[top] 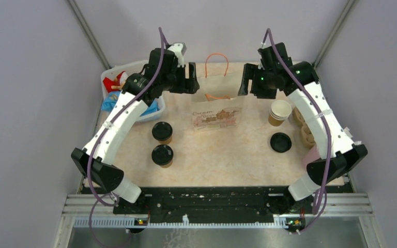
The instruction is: Pack the takeout coffee
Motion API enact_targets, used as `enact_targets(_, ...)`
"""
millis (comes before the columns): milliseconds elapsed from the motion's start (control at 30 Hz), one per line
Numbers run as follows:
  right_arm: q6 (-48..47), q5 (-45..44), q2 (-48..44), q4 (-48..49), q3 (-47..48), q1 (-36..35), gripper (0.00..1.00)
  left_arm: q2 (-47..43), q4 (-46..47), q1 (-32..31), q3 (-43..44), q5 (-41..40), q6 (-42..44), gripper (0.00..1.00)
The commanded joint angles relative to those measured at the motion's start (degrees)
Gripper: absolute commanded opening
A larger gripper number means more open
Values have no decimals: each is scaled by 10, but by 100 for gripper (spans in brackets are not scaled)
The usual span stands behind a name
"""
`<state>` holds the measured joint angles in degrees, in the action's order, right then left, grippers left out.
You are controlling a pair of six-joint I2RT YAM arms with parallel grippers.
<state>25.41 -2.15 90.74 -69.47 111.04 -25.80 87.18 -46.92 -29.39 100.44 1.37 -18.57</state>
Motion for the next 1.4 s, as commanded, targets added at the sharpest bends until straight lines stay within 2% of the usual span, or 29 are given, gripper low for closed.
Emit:
enact_targets(0, 84, 77, -50, 72, -52, -4, 75, 43, 51, 7, 82, 8, 51, 84)
enact_targets(67, 94, 122, -74, 119, -87, -4, 75, 63, 55, 22, 121, 33, 54, 82)
enact_targets(133, 132, 199, -119, 216, -156, -8, 74, 77, 66, 41, 142, 67, 49, 81)
enact_targets(200, 198, 260, -161, 335, -246, -10, 74, 79, 108, 61, 134, 150, 50, 86)
enact_targets(267, 242, 267, -191, 409, -306, -15, 75, 77, 176, 75, 104, 251, 63, 92)
enact_targets(333, 275, 268, -208, 440, -336, -16, 78, 84, 218, 78, 90, 286, 76, 98)
enact_targets(433, 381, 264, -233, 532, -386, -23, 83, 107, 259, 80, 88, 336, 99, 98)
enact_targets(533, 474, 201, -253, 587, -425, -60, 97, 140, 294, 81, 101, 402, 110, 98)
enact_targets(567, 487, 175, -255, 585, -423, -73, 98, 152, 301, 82, 107, 414, 106, 98)
enact_targets(633, 518, 134, -254, 588, -421, -92, 99, 173, 311, 83, 121, 421, 103, 96)
enact_targets(733, 579, 77, -250, 613, -428, -116, 99, 192, 320, 82, 132, 380, 97, 93)
enact_targets(833, 637, 13, -239, 608, -425, -140, 98, 204, 340, 84, 133, 366, 92, 84)
enact_targets(900, 684, -10, -224, 592, -423, -149, 91, 211, 368, 84, 129, 379, 73, 75)
enact_targets(1033, 726, -39, -194, 604, -411, -156, 67, 223, 433, 84, 122, 387, 10, 52)
enact_targets(1067, 732, -40, -185, 592, -397, -157, 59, 226, 449, 83, 123, 388, -2, 44)
enact_targets(1167, 730, -33, -174, 586, -373, -157, 24, 232, 478, 84, 138, 367, -20, 21)
enact_targets(1233, 708, -34, -181, 556, -371, -156, 8, 234, 499, 86, 144, 364, -25, 5)
enact_targets(1267, 697, -27, -190, 540, -378, -155, 5, 236, 505, 87, 149, 367, -27, 0)
enact_targets(1300, 680, -12, -199, 532, -391, -151, 0, 238, 506, 88, 157, 369, -28, 0)
enact_targets(1367, 646, 10, -227, 511, -427, -145, 0, 239, 510, 89, 170, 381, -32, 0)
